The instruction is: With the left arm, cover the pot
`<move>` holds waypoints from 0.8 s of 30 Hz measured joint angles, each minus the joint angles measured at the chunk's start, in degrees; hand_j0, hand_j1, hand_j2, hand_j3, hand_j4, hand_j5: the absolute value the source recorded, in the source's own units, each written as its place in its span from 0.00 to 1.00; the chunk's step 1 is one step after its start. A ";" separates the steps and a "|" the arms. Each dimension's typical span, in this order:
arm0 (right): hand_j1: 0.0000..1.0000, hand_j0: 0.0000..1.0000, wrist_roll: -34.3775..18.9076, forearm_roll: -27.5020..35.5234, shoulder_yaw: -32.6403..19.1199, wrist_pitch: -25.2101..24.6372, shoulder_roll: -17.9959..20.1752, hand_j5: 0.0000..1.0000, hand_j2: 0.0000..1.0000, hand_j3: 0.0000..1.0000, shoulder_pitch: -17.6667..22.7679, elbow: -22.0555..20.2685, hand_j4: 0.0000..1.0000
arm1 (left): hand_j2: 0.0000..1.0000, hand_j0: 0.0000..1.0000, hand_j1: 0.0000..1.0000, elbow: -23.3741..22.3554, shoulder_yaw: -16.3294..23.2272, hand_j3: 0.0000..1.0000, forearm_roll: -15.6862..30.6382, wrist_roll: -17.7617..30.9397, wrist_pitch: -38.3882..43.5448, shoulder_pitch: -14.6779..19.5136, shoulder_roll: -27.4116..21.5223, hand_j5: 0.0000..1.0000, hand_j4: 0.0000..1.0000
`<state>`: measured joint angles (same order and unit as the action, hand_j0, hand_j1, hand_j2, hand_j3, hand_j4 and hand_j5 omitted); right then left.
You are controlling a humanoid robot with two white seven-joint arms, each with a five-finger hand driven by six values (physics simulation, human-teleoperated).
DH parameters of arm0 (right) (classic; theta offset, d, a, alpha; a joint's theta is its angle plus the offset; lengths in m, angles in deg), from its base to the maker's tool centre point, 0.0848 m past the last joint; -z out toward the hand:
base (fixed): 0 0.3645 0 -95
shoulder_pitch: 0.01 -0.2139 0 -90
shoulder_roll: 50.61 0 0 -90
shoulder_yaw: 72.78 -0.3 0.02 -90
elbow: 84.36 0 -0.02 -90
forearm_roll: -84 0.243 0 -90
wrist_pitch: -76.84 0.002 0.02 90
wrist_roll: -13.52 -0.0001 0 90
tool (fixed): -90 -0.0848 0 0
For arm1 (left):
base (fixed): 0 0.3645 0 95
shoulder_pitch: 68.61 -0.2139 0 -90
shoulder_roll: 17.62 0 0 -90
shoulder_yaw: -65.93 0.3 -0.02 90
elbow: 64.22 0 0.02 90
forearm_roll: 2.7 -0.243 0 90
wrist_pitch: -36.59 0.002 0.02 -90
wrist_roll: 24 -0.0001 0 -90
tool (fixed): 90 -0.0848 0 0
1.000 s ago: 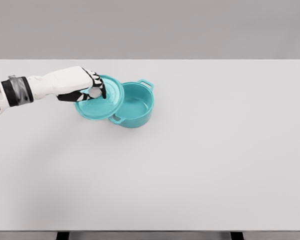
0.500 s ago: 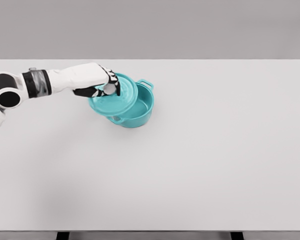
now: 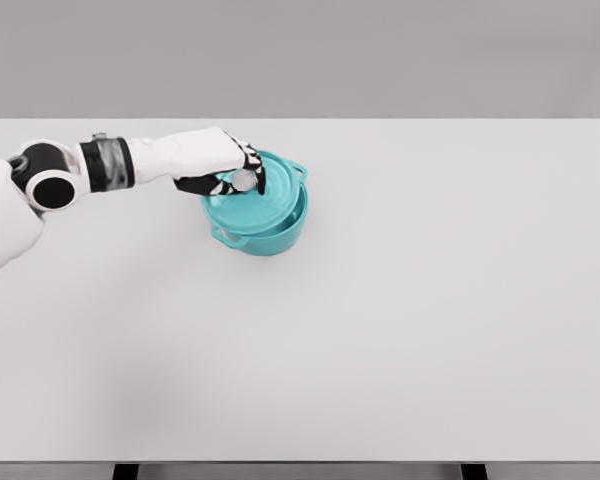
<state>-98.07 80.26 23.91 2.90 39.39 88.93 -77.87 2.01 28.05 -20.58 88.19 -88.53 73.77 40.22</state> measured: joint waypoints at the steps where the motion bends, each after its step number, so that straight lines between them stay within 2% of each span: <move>1: 1.00 1.00 0.01 0.00 0.00 0.00 0.00 1.00 1.00 1.00 0.00 0.00 1.00 | 0.51 0.51 0.51 -0.07 0.10 0.51 -0.01 0.00 0.00 0.00 0.08 0.51 0.51; 24: 1.00 1.00 0.01 0.00 0.00 0.00 0.00 1.00 1.00 1.00 0.00 0.01 1.00 | 0.52 0.52 0.52 -1.91 0.42 0.52 -0.02 0.07 0.00 0.97 1.64 0.52 0.52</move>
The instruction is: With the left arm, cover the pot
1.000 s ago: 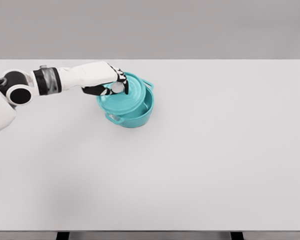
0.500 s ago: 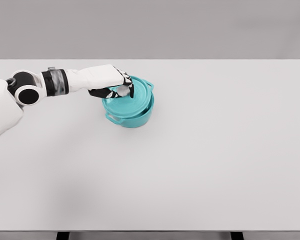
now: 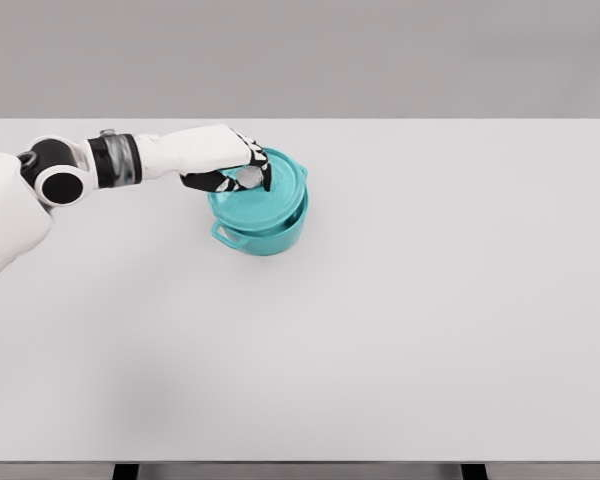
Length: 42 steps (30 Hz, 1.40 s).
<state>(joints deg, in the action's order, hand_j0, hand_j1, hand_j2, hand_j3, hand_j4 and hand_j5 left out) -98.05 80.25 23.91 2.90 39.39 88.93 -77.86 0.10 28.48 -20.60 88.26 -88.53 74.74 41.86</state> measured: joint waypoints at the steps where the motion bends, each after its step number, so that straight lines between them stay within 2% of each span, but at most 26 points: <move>1: 1.00 1.00 0.00 0.00 0.00 0.00 0.00 1.00 1.00 1.00 0.00 -0.01 1.00 | 0.52 0.52 0.52 -0.04 0.00 0.52 0.00 0.00 0.00 0.00 0.06 0.52 0.52; 5: 1.00 1.00 0.02 -0.01 0.00 0.00 0.00 1.00 1.00 1.00 0.00 0.00 1.00 | 0.58 0.58 0.58 -0.14 0.01 0.58 0.00 0.01 -0.01 0.00 0.18 0.58 0.58; 10: 1.00 1.00 0.01 0.00 0.00 0.00 0.00 1.00 1.00 1.00 0.00 -0.01 1.00 | 0.77 0.77 0.77 -0.15 0.00 0.77 -0.04 -0.07 -0.03 0.00 0.19 0.77 0.77; 23: 1.00 1.00 0.01 -0.01 0.00 0.00 0.00 1.00 1.00 1.00 0.00 0.00 1.00 | 0.81 0.81 0.81 -0.21 -0.01 0.81 -0.04 0.96 -0.03 -0.09 0.14 0.81 0.81; 27: 1.00 1.00 0.02 -0.01 0.00 0.00 0.00 1.00 1.00 1.00 0.00 0.00 1.00 | 0.93 0.93 0.93 -0.45 0.74 0.93 0.04 2.37 -0.03 0.70 0.20 0.93 0.93; 28: 1.00 1.00 0.03 -0.01 0.00 0.00 0.00 1.00 1.00 1.00 0.00 0.00 1.00 | 0.98 0.98 0.98 -0.60 0.98 0.98 0.05 2.50 -0.03 0.79 0.21 0.98 0.98; 38: 1.00 1.00 0.00 0.00 0.00 0.00 0.00 1.00 1.00 1.00 0.00 0.00 1.00 | 1.00 1.00 1.00 -1.36 1.56 1.00 0.13 2.93 -0.01 0.97 0.23 1.00 1.00; 42: 1.00 1.00 0.01 -0.01 0.00 0.00 0.00 1.00 1.00 1.00 0.00 -0.01 1.00 | 1.00 1.00 1.00 -1.38 1.55 1.00 0.32 4.48 0.04 1.23 0.23 1.00 1.00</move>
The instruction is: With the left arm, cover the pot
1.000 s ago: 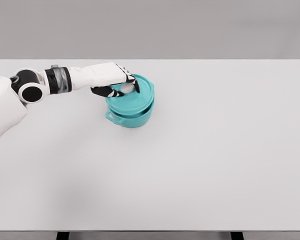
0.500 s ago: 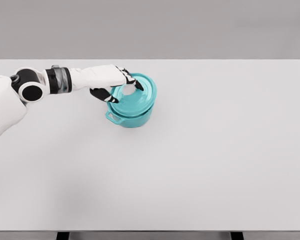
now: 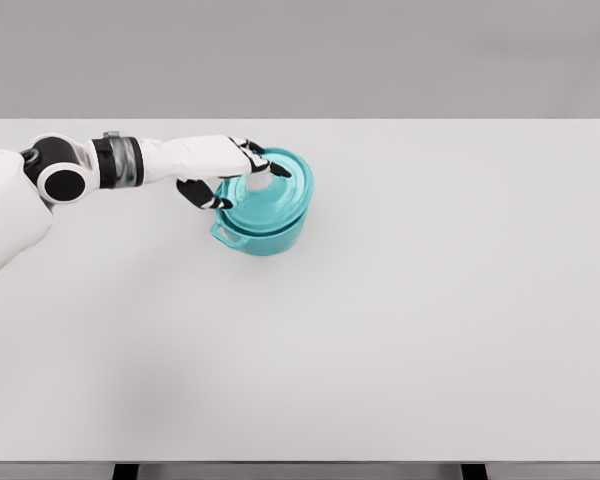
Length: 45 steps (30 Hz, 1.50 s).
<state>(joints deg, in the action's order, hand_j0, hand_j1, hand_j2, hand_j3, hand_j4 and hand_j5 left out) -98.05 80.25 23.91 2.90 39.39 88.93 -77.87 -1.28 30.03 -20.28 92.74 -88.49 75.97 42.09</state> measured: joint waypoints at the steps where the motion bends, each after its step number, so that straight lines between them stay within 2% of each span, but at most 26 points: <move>1: 1.00 1.00 0.01 0.00 0.00 0.00 0.00 1.00 1.00 1.00 0.00 0.00 1.00 | 1.00 1.00 1.00 0.00 -0.01 1.00 0.05 0.34 0.01 0.00 0.00 1.00 1.00; 13: 1.00 1.00 -0.01 0.01 0.00 0.00 0.00 1.00 1.00 1.00 0.00 0.00 1.00 | 1.00 1.00 1.00 -0.26 -0.06 1.00 0.84 5.09 1.57 0.62 0.02 1.00 1.00; 33: 1.00 1.00 0.00 0.00 0.00 0.00 0.00 1.00 1.00 1.00 0.00 0.01 1.00 | 1.00 1.00 1.00 -0.35 0.02 1.00 0.91 5.58 1.50 2.29 -0.28 1.00 1.00; 45: 1.00 1.00 0.02 0.00 0.00 0.00 0.00 1.00 1.00 1.00 0.00 0.00 1.00 | 1.00 1.00 1.00 -0.12 0.11 1.00 3.60 7.69 1.45 3.43 -0.47 1.00 1.00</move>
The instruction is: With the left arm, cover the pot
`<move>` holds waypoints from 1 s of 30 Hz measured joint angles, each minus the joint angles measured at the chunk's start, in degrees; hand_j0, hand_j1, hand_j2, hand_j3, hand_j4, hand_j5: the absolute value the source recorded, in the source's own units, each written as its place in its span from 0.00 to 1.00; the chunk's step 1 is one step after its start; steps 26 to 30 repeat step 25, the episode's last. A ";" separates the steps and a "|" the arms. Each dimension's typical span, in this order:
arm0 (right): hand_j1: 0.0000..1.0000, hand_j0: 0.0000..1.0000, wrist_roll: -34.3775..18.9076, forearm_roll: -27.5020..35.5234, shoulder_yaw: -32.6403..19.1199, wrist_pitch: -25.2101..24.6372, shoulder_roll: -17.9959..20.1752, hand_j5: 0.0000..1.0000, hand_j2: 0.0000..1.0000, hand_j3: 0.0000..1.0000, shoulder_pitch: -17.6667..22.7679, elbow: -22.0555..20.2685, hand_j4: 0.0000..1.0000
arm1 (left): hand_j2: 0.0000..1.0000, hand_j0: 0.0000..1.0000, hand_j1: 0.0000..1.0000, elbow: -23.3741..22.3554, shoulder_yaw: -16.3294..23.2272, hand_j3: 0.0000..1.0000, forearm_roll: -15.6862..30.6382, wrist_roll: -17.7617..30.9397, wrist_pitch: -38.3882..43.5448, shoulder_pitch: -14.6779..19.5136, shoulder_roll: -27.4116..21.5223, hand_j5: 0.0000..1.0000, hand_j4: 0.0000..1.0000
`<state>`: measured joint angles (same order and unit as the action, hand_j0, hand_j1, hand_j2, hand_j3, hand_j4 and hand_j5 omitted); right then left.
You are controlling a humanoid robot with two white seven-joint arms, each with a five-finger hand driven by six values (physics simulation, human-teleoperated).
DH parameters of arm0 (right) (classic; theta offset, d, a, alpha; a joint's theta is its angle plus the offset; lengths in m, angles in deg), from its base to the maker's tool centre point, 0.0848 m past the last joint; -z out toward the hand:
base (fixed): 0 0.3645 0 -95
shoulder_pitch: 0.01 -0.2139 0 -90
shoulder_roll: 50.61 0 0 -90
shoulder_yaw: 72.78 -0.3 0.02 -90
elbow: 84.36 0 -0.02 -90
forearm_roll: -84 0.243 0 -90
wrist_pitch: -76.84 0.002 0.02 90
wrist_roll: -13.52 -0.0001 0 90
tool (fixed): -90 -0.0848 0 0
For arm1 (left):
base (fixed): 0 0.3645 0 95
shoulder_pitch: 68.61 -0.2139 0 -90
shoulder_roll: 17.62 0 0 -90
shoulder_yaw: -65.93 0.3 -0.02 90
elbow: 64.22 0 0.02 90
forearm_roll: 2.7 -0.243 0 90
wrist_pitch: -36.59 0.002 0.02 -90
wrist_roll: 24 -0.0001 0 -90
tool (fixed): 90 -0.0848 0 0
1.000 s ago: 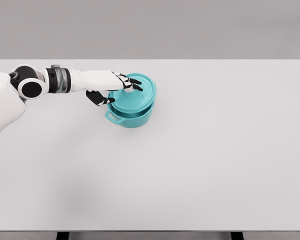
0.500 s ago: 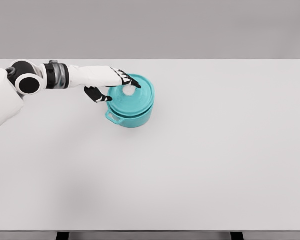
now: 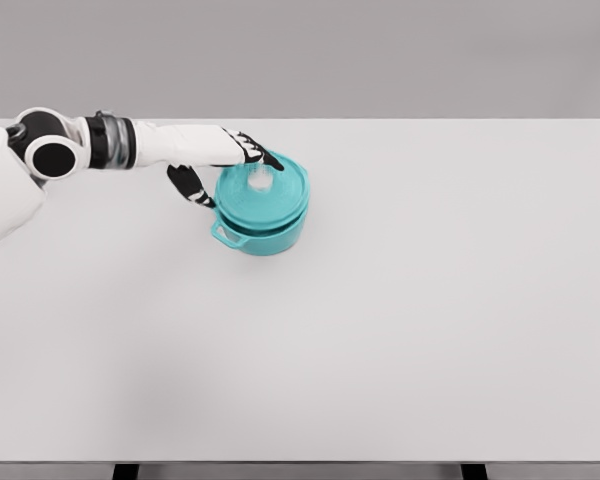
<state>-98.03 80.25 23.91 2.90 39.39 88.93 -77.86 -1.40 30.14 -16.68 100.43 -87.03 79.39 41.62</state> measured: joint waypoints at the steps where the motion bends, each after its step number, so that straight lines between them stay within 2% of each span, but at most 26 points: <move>1: 1.00 1.00 -0.01 0.00 0.00 0.00 0.00 1.00 1.00 1.00 0.00 0.00 1.00 | 1.00 1.00 1.00 0.04 0.00 1.00 0.20 0.04 0.00 0.09 -0.04 1.00 1.00; 9: 1.00 1.00 -0.02 0.00 0.00 0.00 0.00 1.00 1.00 1.00 0.00 0.00 1.00 | 1.00 1.00 1.00 0.10 0.00 1.00 0.76 0.13 -0.20 0.70 -0.28 1.00 1.00; 12: 1.00 1.00 0.00 0.00 0.00 0.00 0.00 1.00 1.00 1.00 0.00 0.01 1.00 | 1.00 1.00 1.00 0.91 0.01 1.00 2.61 -0.01 -0.64 0.97 -1.94 1.00 1.00; 15: 1.00 1.00 -0.01 0.01 0.00 0.00 0.00 1.00 1.00 1.00 0.00 0.01 1.00 | 1.00 1.00 1.00 3.11 0.01 1.00 5.91 -0.28 -1.05 0.70 -5.16 1.00 1.00; 18: 1.00 1.00 0.00 0.01 0.00 0.00 0.00 1.00 1.00 1.00 0.00 -0.01 1.00 | 1.00 1.00 1.00 5.69 -0.13 1.00 10.97 -0.29 -1.36 -0.26 -11.48 1.00 1.00; 20: 1.00 1.00 -0.01 0.01 0.00 0.00 0.00 1.00 1.00 1.00 0.00 0.00 1.00 | 1.00 1.00 1.00 6.88 -0.53 1.00 14.15 -0.31 -1.48 -3.16 -15.98 1.00 1.00; 22: 1.00 1.00 -0.02 0.00 0.00 0.00 0.00 1.00 1.00 1.00 0.00 -0.01 1.00 | 1.00 1.00 1.00 7.84 -0.82 1.00 17.17 -0.36 -1.51 -3.87 -19.73 1.00 1.00; 24: 1.00 1.00 -0.02 0.01 0.00 0.00 0.00 1.00 1.00 1.00 0.00 -0.01 1.00 | 1.00 1.00 1.00 8.28 -1.33 1.00 18.86 -0.48 -1.55 -6.06 -22.75 1.00 1.00; 25: 1.00 1.00 -0.02 -0.01 0.01 0.00 0.00 1.00 1.00 1.00 0.00 0.00 1.00 | 1.00 1.00 1.00 8.35 -2.11 1.00 19.31 -0.53 -1.58 -8.33 -24.02 1.00 1.00; 30: 1.00 1.00 -0.02 -0.01 0.01 0.00 0.00 1.00 1.00 1.00 0.00 0.00 1.00 | 1.00 1.00 1.00 8.35 -2.11 1.00 19.31 -0.53 -1.58 -8.33 -24.02 1.00 1.00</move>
